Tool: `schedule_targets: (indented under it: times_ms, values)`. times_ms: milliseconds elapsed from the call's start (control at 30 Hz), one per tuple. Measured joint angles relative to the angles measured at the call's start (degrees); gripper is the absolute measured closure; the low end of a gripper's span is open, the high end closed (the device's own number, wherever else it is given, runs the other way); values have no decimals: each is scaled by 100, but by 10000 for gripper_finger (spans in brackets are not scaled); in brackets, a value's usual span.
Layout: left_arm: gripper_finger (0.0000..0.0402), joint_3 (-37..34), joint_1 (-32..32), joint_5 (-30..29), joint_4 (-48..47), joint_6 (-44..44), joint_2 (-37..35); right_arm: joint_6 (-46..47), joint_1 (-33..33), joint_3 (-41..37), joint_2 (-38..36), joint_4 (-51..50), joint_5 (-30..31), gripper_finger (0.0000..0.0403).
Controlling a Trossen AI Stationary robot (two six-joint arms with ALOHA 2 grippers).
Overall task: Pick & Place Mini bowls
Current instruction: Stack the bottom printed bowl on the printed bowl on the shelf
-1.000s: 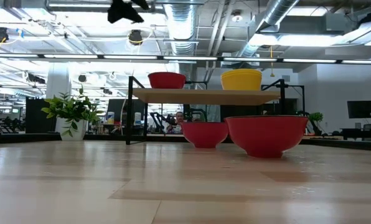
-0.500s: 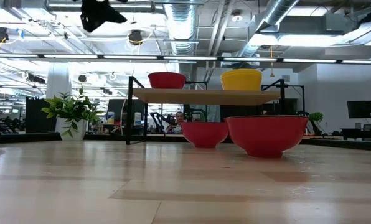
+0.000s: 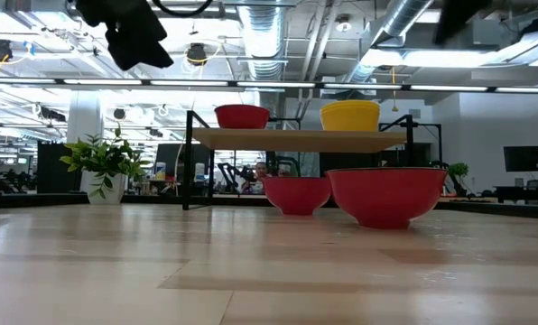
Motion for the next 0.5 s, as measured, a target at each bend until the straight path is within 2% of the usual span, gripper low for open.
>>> schedule_targets:
  times_ms: [133,200,333,500]
  values:
    - [189,0,-14,11,112,24,23,162,48,-69,-519,51,923,317]
    - [189,0,16,2,182,56,23,424,42,-458,-906,133,1283,326]
    - [189,0,84,0,325,65,23,997,49,-1921,-1997,938,1383,334]
    - [189,0,180,-148,348,43,23,1449,-84,-3788,-3218,3005,1353,335]
